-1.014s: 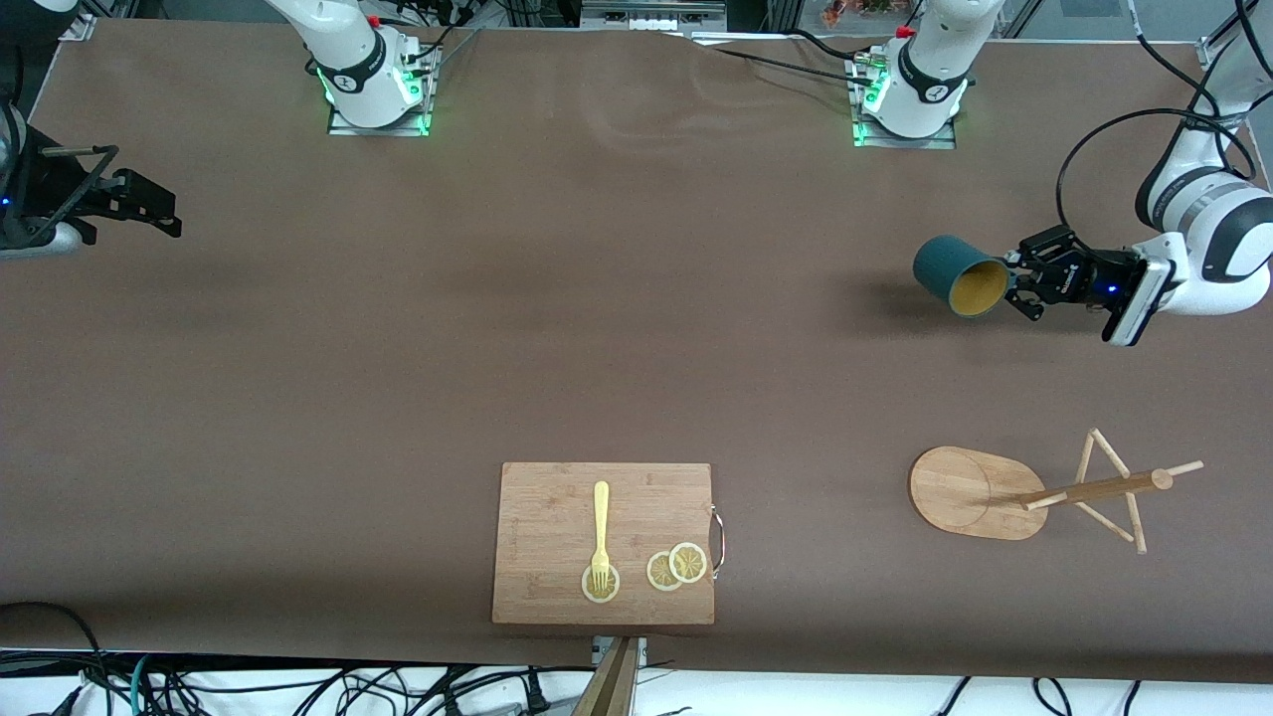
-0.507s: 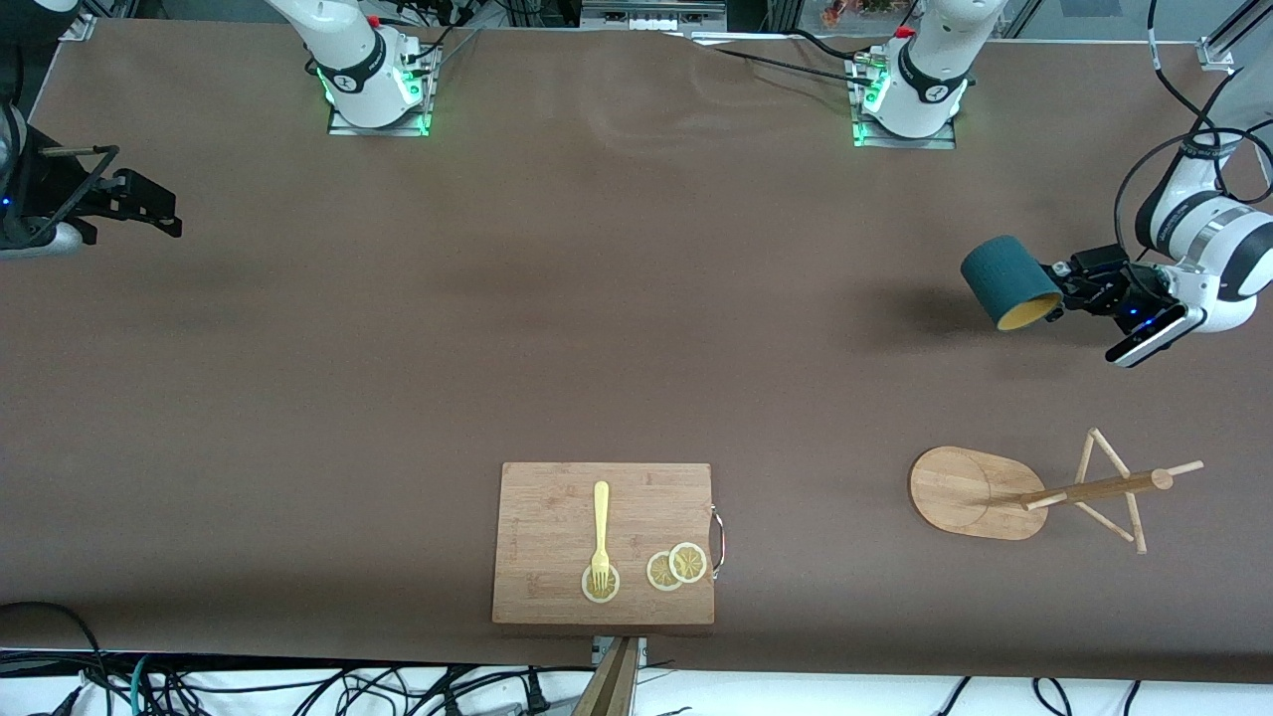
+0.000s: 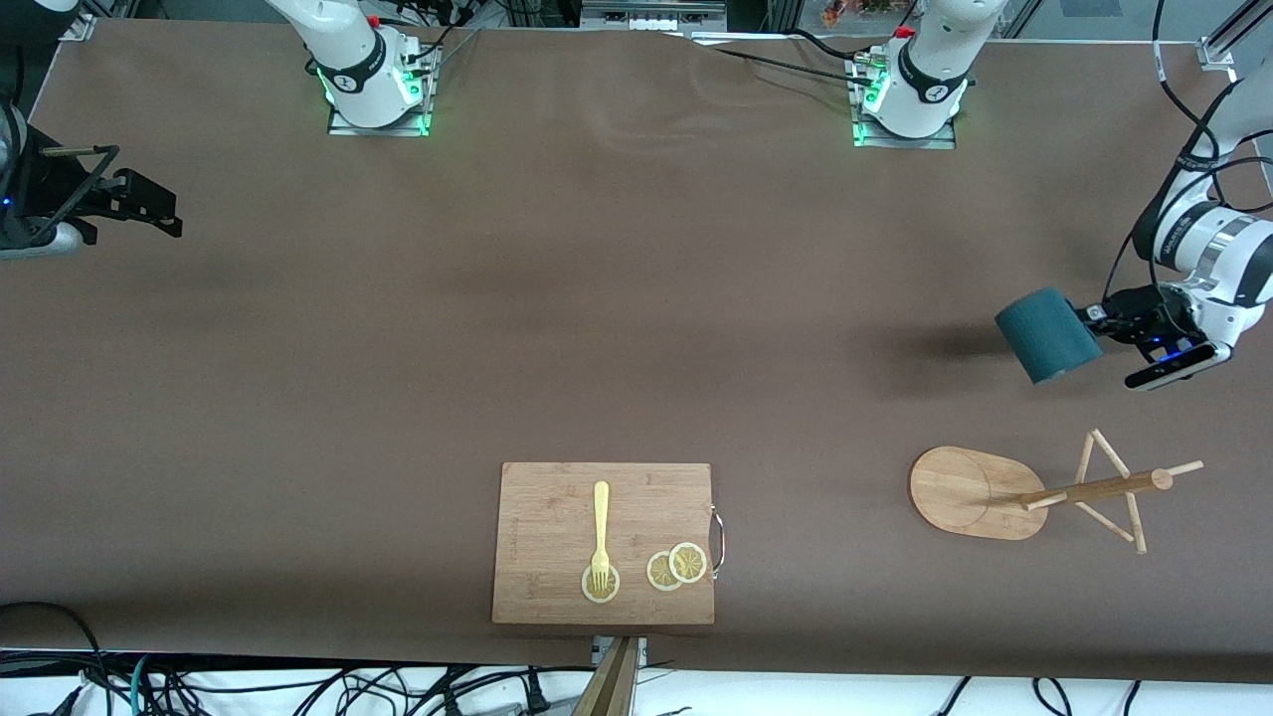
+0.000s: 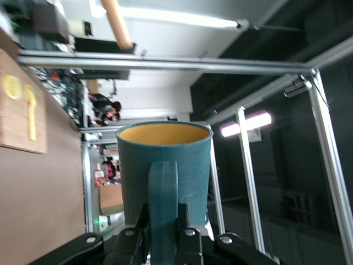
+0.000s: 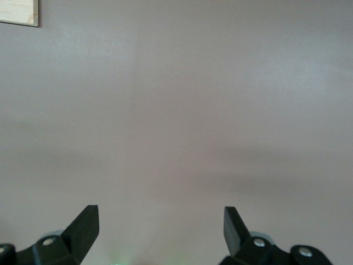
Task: Pass cup and hang on rack
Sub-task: 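Carry the mug with the left gripper over the wooden rack, then lower the mug handle onto a rack peg with the left gripper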
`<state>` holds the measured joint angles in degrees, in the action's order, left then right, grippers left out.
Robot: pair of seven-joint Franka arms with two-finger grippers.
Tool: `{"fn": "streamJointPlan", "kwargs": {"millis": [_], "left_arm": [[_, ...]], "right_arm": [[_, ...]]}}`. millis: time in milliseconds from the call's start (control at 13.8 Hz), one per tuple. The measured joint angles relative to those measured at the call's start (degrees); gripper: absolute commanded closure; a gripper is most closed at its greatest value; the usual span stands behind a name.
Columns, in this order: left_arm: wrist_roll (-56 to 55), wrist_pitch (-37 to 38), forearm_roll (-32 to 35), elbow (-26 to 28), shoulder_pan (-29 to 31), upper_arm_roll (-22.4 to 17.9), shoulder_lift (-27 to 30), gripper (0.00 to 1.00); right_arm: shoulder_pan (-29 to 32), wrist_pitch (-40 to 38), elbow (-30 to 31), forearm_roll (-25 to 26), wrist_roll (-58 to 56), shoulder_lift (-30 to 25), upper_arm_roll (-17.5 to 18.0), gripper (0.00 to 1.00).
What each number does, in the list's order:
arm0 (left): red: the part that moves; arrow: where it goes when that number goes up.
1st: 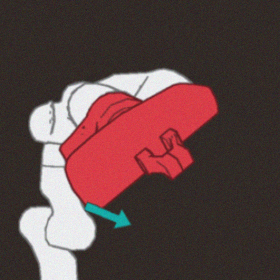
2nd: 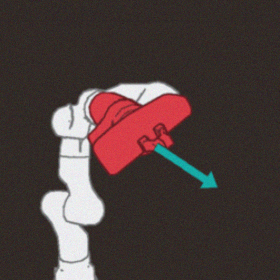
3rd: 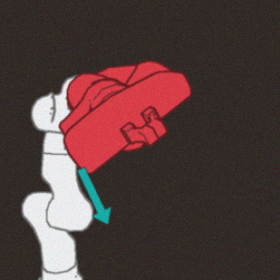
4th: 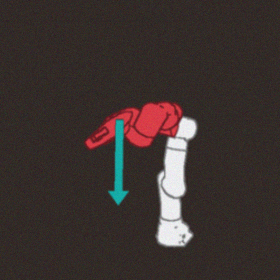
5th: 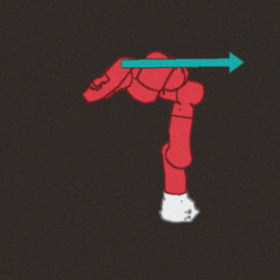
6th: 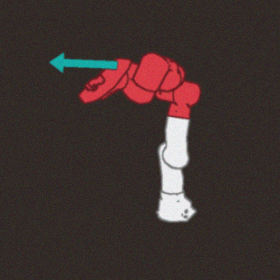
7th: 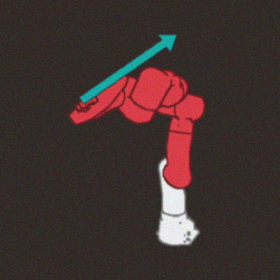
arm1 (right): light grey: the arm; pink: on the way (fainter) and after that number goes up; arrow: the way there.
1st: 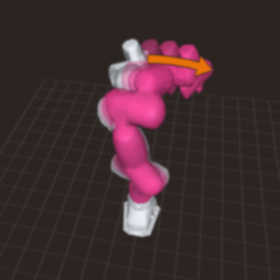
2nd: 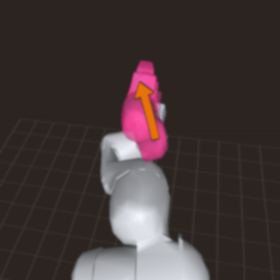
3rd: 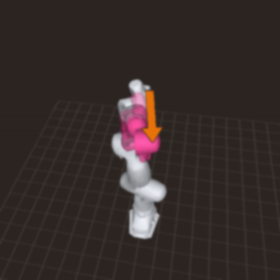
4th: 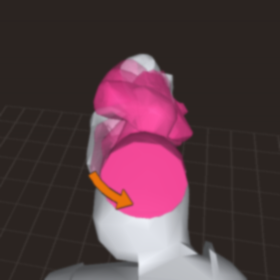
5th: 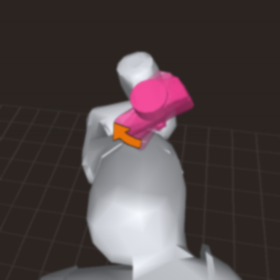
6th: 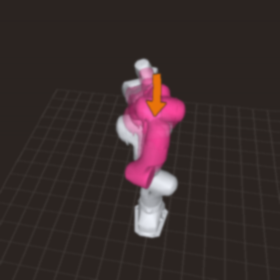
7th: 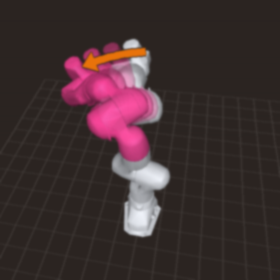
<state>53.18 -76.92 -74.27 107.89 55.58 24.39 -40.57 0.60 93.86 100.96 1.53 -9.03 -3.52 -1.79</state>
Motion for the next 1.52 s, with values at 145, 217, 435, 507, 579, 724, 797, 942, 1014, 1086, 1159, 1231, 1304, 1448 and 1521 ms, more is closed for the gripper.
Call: {"fn": "streamJointPlan", "kwargs": {"millis": [145, 217, 435, 507, 579, 724, 797, 942, 1014, 1086, 1159, 1231, 1304, 1448, 1521], "left_arm": [[-3.48, -2.17, -1.28, -0.34, 0.40, 0.00, -0.74, 1.00], [-5.39, -2.82, -2.20, -0.51, 0.42, 0.02, -1.17, 1.00], [-11.28, -4.19, -4.64, -1.39, 0.43, 0.50, -2.17, 1.00], [-12.63, -4.28, -4.82, -1.71, 0.42, 0.78, -2.69, 1.00], [-13.91, -4.37, -4.89, -2.39, 0.42, 0.99, -3.26, 1.00], [-17.82, -4.45, -4.98, -4.64, 0.43, 1.20, -4.51, 1.00], [-19.42, -4.46, -4.99, -5.91, 0.43, 1.39, -5.33, 1.00], [-22.03, -4.50, -4.99, -8.35, 0.42, 2.09, -7.09, 1.00], [-22.79, -4.50, -4.99, -9.20, 0.42, 2.30, -7.78, 1.00], [-23.14, -4.51, -4.99, -9.82, 0.42, 2.38, -8.33, 1.00], [-23.45, -4.52, -4.99, -10.51, 0.42, 2.39, -8.94, 1.00], [-23.74, -4.53, -4.99, -11.27, 0.43, 2.39, -9.63, 1.00], [-24.02, -4.54, -4.99, -12.06, 0.43, 2.39, -10.37, 1.00], [-24.37, -4.55, -4.99, -13.38, 0.43, 2.39, -11.75, 1.00], [-24.46, -4.55, -4.99, -13.86, 0.43, 2.39, -12.26, 1.00]], "right_arm": [[-0.01, -0.01, 0.00, -0.01, 0.00, 0.00, 0.00, 0.00], [-0.02, -0.01, -0.01, -0.01, 0.00, 0.00, 0.00, 0.00], [-0.02, -0.03, -0.01, -0.01, 0.00, 0.00, 0.00, 0.00], [-0.02, -0.03, -0.01, -0.02, 0.00, 0.00, 0.00, 0.00], [-0.02, -0.03, -0.01, -0.02, 0.00, 0.00, 0.00, 0.00], [-0.03, -0.04, -0.01, -0.02, 0.00, 0.00, 0.00, 0.00], [-0.03, -0.04, -0.01, -0.02, 0.00, 0.00, 0.00, 0.00], [-0.03, -0.04, -0.01, -0.03, 0.00, 0.00, 0.00, 0.00], [-0.03, -0.04, -0.01, -0.03, 0.00, 0.00, 0.00, 0.00], [-0.03, -0.04, -0.01, -0.03, 0.00, 0.00, 0.00, 0.00], [-0.03, -0.04, -0.01, -0.03, 0.00, 0.00, 0.00, 0.00], [-0.04, -0.04, -0.01, -0.03, 0.00, 0.00, 0.00, 0.00], [-0.04, -0.04, -0.01, -0.03, 0.00, 0.00, 0.00, 0.00], [-0.04, -0.04, -0.01, -0.03, 0.00, 0.00, 0.00, 0.00], [-0.04, -0.04, -0.02, -0.03, 0.00, 0.00, 0.00, 0.00]]}}
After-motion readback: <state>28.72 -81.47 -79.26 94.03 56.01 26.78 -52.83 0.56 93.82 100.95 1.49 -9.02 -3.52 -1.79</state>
